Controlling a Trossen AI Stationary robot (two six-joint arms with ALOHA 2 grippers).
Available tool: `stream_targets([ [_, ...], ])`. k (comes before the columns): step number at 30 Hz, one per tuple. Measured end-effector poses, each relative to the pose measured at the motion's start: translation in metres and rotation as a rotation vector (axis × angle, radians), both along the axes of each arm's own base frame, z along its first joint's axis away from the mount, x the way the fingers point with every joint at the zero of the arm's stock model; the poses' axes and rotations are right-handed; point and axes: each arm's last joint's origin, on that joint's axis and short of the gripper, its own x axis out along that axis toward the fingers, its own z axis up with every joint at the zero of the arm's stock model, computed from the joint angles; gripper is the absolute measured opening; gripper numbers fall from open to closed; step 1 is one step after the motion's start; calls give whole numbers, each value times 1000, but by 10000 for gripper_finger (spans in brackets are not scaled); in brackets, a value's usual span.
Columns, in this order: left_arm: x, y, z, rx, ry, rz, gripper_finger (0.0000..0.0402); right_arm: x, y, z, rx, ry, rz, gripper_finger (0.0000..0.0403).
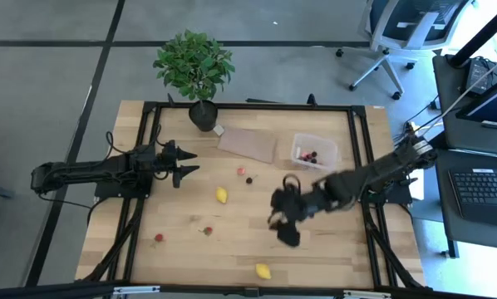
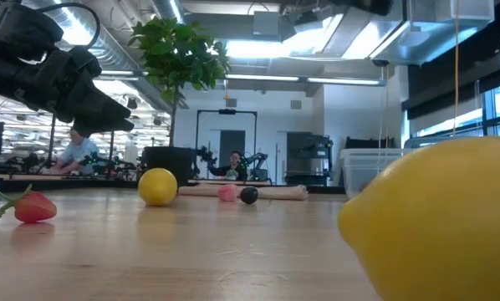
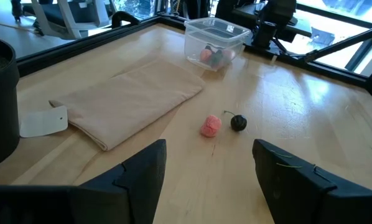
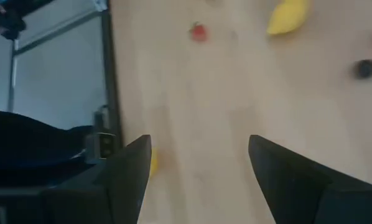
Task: Pick and placing Produce into tupperware
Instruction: Put the bottom yellow lemon into the transparent container
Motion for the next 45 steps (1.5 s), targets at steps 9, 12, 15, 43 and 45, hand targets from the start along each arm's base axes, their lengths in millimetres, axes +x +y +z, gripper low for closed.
stream_targets([
  [9,0,0,0,0,0,0,231,28,69,-57,109,-8,2,254],
  [12,0,0,0,-2,0,-8,231,42,89,-67,102,7,25,240],
  [15,0,0,0,-2,0,-9,231,57,105,-66,111,21,50,227],
  [43,0,0,0,-2,0,-12,231,59,121,-58,231,362,-283,206],
  [45,0,0,0,-2,0,-11,231,58,122,-58,219,352,-279,206],
])
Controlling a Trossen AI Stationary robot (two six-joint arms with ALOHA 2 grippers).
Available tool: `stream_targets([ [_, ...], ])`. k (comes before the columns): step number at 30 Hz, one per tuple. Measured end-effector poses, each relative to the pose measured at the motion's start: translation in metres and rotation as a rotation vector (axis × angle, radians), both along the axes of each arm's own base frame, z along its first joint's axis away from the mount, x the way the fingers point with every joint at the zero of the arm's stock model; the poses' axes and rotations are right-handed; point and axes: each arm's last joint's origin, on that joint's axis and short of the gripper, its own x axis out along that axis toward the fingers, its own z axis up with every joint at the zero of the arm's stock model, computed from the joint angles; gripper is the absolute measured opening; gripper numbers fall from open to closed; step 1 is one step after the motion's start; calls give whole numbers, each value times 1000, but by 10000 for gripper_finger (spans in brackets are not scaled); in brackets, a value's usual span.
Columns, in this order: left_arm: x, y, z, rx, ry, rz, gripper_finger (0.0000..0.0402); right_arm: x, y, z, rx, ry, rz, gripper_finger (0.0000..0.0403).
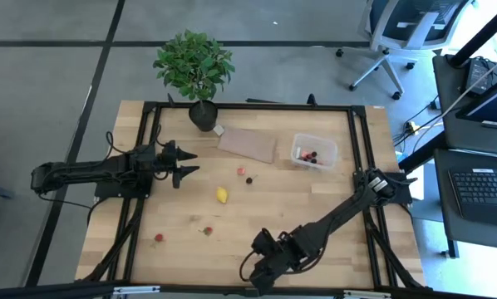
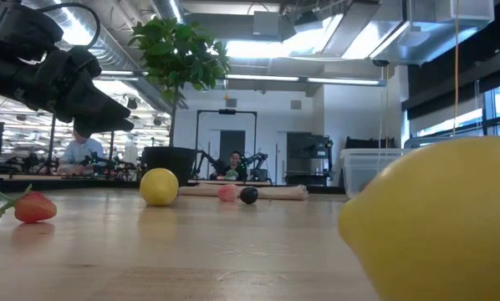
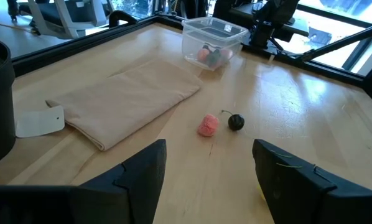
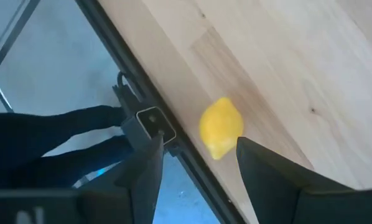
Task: Pick and placing Produce into tupperware
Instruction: Put the bottom yellow lemon into the transparent container
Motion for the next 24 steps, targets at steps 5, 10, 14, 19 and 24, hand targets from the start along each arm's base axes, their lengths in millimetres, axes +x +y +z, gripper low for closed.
stream_targets([
  [5,0,0,0,0,0,0,231,-4,-5,9,-41,52,24,206],
  [10,0,0,0,1,1,0,231,-16,-15,20,-139,170,5,206],
  [14,0,0,0,1,0,0,231,-12,-13,14,-104,137,-20,206],
  [19,0,0,0,1,1,0,231,-6,-8,0,-72,83,-8,206],
  [24,0,0,0,1,1,0,231,-6,-9,-5,-92,78,37,206],
])
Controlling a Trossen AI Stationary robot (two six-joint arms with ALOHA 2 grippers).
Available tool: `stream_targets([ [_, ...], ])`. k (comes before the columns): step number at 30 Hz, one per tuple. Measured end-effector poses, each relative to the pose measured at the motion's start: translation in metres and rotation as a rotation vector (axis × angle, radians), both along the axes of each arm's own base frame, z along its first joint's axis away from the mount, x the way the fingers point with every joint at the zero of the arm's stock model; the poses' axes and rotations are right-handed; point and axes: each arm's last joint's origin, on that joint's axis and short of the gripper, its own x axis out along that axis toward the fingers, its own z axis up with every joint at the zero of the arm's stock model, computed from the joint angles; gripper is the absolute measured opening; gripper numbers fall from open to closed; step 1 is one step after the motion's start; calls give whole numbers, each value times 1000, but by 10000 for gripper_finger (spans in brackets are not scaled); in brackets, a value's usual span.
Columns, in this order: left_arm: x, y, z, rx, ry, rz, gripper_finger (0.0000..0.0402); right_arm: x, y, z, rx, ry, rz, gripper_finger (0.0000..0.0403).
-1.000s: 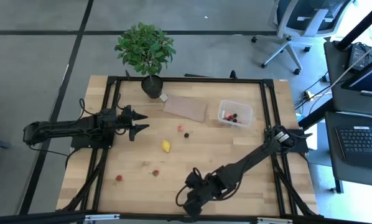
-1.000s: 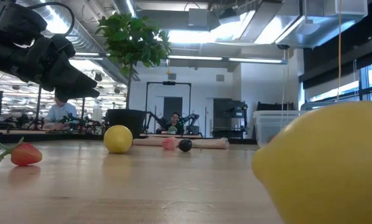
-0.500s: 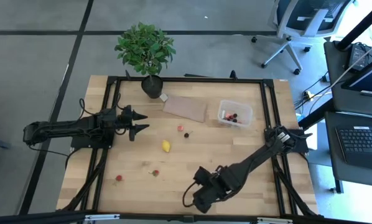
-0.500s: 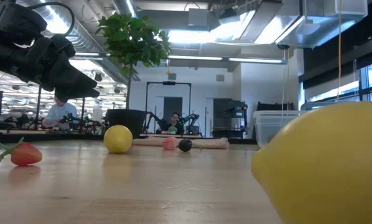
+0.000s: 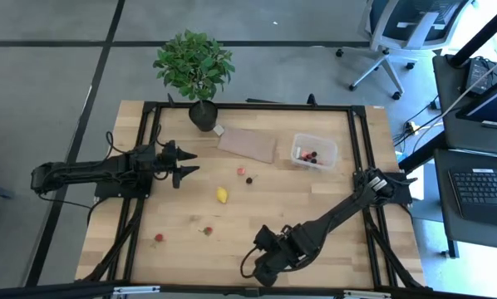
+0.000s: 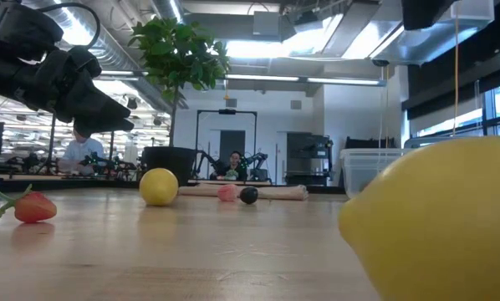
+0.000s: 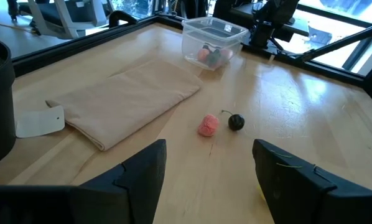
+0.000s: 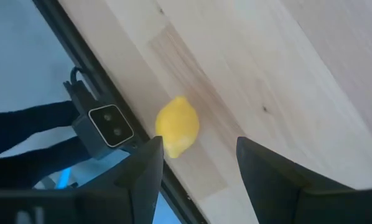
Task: Pick and placing Produce into tupperware
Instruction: Put the bottom yellow lemon into the transparent container
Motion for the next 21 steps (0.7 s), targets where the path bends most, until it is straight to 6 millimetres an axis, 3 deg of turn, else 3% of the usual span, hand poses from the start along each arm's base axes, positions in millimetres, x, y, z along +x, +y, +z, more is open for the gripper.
stream_targets([
  [10,0,0,0,0,0,0,231,1,0,0,0,-12,17,212],
  [21,0,0,0,0,0,0,231,2,1,1,9,-25,19,306],
])
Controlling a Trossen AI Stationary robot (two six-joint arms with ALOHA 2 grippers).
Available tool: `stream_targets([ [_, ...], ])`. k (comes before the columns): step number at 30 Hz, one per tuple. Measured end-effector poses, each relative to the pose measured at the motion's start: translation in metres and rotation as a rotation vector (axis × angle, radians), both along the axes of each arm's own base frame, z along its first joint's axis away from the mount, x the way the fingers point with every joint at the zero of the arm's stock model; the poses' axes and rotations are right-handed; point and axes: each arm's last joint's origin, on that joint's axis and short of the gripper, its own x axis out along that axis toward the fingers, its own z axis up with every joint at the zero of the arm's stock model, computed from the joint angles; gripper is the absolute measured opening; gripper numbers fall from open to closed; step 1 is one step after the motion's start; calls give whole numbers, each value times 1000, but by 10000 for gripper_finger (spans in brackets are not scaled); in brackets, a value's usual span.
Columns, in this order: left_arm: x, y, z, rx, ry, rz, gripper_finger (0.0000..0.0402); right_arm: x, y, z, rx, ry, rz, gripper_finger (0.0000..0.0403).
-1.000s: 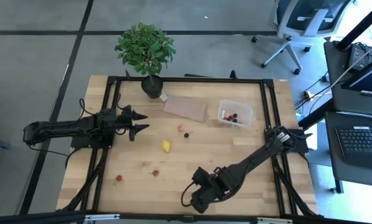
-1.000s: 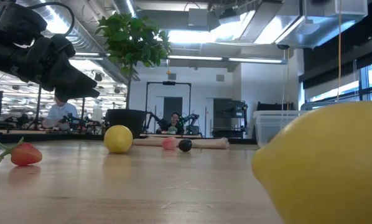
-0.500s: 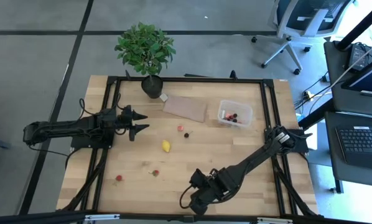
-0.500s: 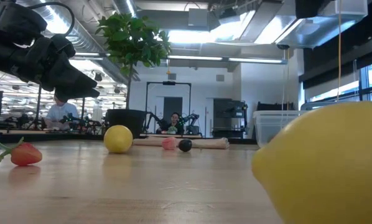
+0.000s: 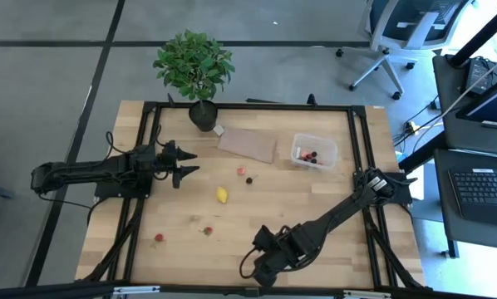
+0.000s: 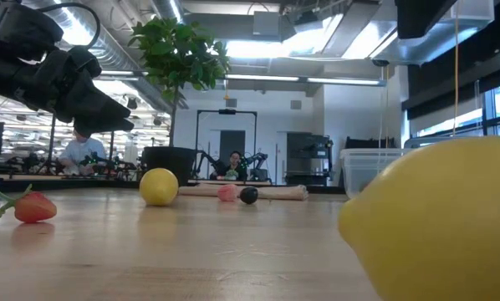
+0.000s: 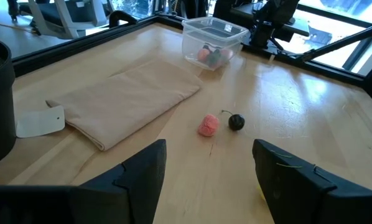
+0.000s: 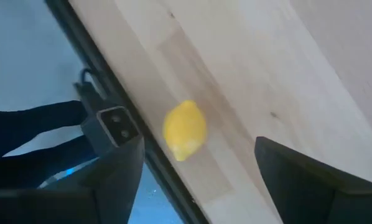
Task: Pick and placing Produce into tupperware
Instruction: Put the bottom yellow lemon into the transparent container
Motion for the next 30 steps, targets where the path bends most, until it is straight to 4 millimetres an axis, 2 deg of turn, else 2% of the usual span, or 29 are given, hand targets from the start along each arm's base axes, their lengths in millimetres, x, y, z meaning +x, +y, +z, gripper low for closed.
stream_targets([
  [4,0,0,0,0,0,0,231,4,6,-2,22,-48,37,311],
  [9,0,0,0,1,0,3,231,15,18,-33,-17,-55,138,303],
  [13,0,0,0,1,0,3,231,21,21,-57,-37,-27,146,296],
  [17,0,0,0,1,0,4,231,22,23,-72,-40,16,129,290],
  [24,0,0,0,1,0,4,231,22,28,-91,27,105,149,283],
  [30,0,0,0,1,1,5,231,23,27,-96,-6,98,142,283],
])
